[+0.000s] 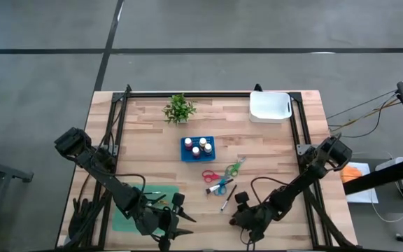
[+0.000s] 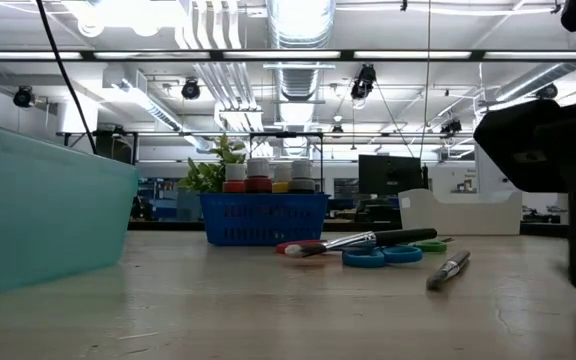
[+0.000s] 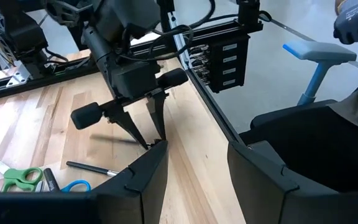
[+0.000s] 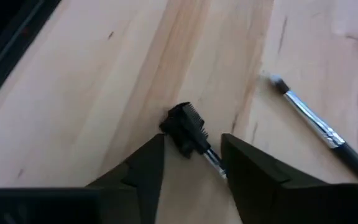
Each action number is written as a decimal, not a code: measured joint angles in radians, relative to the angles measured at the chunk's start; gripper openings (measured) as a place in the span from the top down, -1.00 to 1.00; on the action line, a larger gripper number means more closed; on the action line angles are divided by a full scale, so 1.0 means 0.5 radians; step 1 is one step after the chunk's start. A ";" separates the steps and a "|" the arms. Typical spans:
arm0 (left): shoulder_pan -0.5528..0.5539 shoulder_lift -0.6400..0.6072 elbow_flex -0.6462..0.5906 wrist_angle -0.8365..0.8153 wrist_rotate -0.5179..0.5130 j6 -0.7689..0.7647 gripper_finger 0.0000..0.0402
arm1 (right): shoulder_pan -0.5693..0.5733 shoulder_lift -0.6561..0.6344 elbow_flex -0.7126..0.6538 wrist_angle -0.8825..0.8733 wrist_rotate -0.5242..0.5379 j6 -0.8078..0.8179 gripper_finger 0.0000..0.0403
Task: Pick & Place Paint Supplies
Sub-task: Put the brow brush into the green bin
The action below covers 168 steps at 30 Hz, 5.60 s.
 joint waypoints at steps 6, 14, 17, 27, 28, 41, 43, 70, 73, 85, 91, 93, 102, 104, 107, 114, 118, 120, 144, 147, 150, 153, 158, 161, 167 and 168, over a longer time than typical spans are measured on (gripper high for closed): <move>0.000 0.000 0.000 0.000 0.010 -0.001 0.13 | -0.033 0.015 -0.045 0.083 -0.054 0.014 0.75; 0.000 0.000 0.000 -0.001 0.018 -0.032 0.13 | -0.041 0.208 0.043 0.177 -0.041 -0.062 0.94; 0.000 0.000 0.000 -0.001 0.032 -0.038 0.13 | -0.041 0.239 0.094 0.164 -0.038 -0.121 0.95; -0.001 0.000 0.000 -0.003 0.053 -0.044 0.13 | -0.030 0.136 0.106 0.122 -0.068 -0.224 0.92; -0.001 0.000 0.000 -0.003 0.054 -0.044 0.13 | -0.024 0.131 0.106 0.121 -0.067 -0.230 0.89; -0.003 0.000 0.000 -0.004 0.063 -0.071 0.13 | -0.014 0.105 0.104 0.129 -0.016 -0.233 0.33; -0.003 0.000 0.000 -0.005 0.063 -0.082 0.13 | -0.013 0.105 0.113 0.132 -0.023 -0.234 0.27; -0.022 0.000 0.000 -0.020 0.083 -0.091 0.13 | -0.066 0.139 0.206 0.232 0.037 -0.359 0.14; -0.023 0.001 -0.001 -0.026 0.083 -0.091 0.13 | -0.073 0.217 0.213 0.297 -0.006 -0.353 0.14; -0.023 0.001 -0.001 -0.036 0.087 -0.106 0.13 | -0.090 0.274 0.216 0.266 0.016 -0.289 0.48; -0.023 0.001 -0.001 -0.036 0.092 -0.106 0.13 | -0.105 0.278 0.210 0.243 0.050 -0.276 0.91; -0.023 0.000 -0.001 -0.036 0.092 -0.106 0.13 | -0.105 0.278 0.219 0.237 0.051 -0.300 0.94; -0.023 0.001 -0.001 -0.036 0.094 -0.106 0.13 | -0.091 0.245 0.265 0.190 0.017 -0.438 0.97; -0.023 0.001 -0.001 -0.036 0.097 -0.107 0.13 | -0.086 0.220 0.273 0.187 0.010 -0.471 0.97; -0.023 0.001 -0.001 -0.038 0.097 -0.107 0.13 | -0.077 0.170 0.292 0.206 0.009 -0.515 0.97; -0.026 0.001 -0.001 -0.067 0.082 -0.105 0.13 | -0.073 0.067 0.360 0.220 0.038 -0.720 0.97; -0.050 -0.008 -0.001 -0.177 0.038 -0.090 0.13 | -0.100 0.046 0.459 0.242 0.035 -0.918 0.97; -0.070 -0.033 -0.001 -0.265 -0.041 -0.090 0.13 | -0.128 0.058 0.533 0.241 0.027 -1.027 0.97; -0.466 -0.656 0.000 -0.787 -1.027 0.018 0.13 | -0.625 0.751 1.777 -0.013 -0.602 -1.670 0.97; -0.466 -0.664 0.000 -0.792 -1.033 0.049 0.13 | -0.669 0.908 2.032 -0.108 -0.654 -1.685 0.97; -0.466 -0.664 0.000 -0.794 -1.035 0.063 0.13 | -0.707 1.078 2.300 -0.243 -0.670 -1.700 0.97; -0.466 -0.664 0.000 -0.800 -1.038 0.063 0.13 | -0.747 1.245 2.546 -0.370 -0.731 -1.693 0.97; -0.473 -0.665 -0.002 -0.832 -1.026 0.059 0.13 | -0.786 1.454 2.897 -0.508 -0.772 -1.667 0.97; -0.480 -0.663 -0.003 -0.841 -1.010 0.060 0.13 | -0.788 1.497 2.933 -0.497 -0.797 -1.660 0.97; -0.488 -0.664 -0.004 -0.847 -1.023 0.056 0.13 | -0.815 1.495 2.919 -0.506 -0.802 -1.563 0.96; -0.488 -0.664 -0.004 -0.847 -1.022 0.055 0.13 | -0.819 1.495 2.917 -0.506 -0.802 -1.557 0.96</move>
